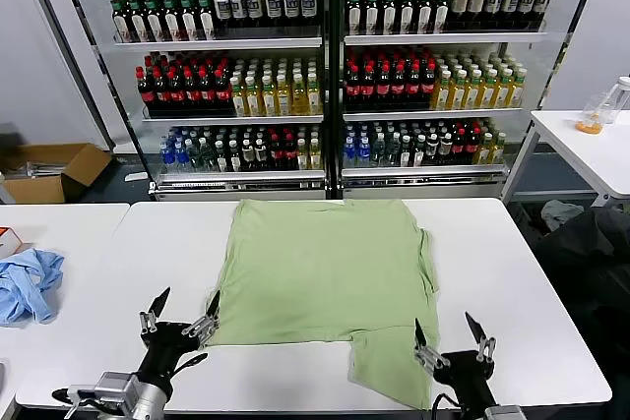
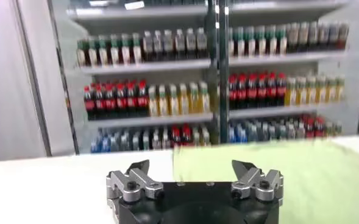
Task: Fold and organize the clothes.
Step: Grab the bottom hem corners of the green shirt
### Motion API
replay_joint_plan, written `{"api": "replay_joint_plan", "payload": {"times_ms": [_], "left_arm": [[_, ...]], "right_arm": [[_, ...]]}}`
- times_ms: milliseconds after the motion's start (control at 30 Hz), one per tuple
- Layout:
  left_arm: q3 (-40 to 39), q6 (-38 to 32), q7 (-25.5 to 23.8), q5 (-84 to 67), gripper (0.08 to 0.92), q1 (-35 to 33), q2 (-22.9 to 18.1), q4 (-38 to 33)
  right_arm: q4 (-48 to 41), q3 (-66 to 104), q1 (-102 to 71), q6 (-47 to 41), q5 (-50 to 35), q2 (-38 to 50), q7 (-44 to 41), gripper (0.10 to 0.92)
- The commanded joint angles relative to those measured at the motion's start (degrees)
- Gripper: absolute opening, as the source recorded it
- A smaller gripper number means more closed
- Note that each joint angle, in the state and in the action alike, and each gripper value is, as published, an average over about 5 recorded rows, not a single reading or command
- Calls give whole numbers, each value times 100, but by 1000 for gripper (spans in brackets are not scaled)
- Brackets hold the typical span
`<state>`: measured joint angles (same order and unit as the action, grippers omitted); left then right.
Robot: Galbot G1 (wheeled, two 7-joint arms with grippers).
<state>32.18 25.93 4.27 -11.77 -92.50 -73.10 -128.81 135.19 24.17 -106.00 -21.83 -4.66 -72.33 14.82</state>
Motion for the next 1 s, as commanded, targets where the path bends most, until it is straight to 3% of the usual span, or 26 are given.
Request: {"api": "replay_joint_plan", "payload": {"times_ms": [33, 733, 833, 1000], "left_arm": [[-227, 726, -41, 380, 823, 260, 148, 644], [-419, 723, -61, 578, 820, 444, 139, 1177], [-424, 722, -61, 578, 775, 436, 128, 1194], [-447, 723, -74, 548, 628, 421, 115, 1196]], "right_arm": [[-218, -126, -236, -154, 231, -43, 31, 823], [-793, -475, 267, -270, 135, -278, 116, 823], [-877, -487, 318, -414, -15, -297, 164, 823], [-955, -499, 348, -641, -339, -320, 234, 797]]}}
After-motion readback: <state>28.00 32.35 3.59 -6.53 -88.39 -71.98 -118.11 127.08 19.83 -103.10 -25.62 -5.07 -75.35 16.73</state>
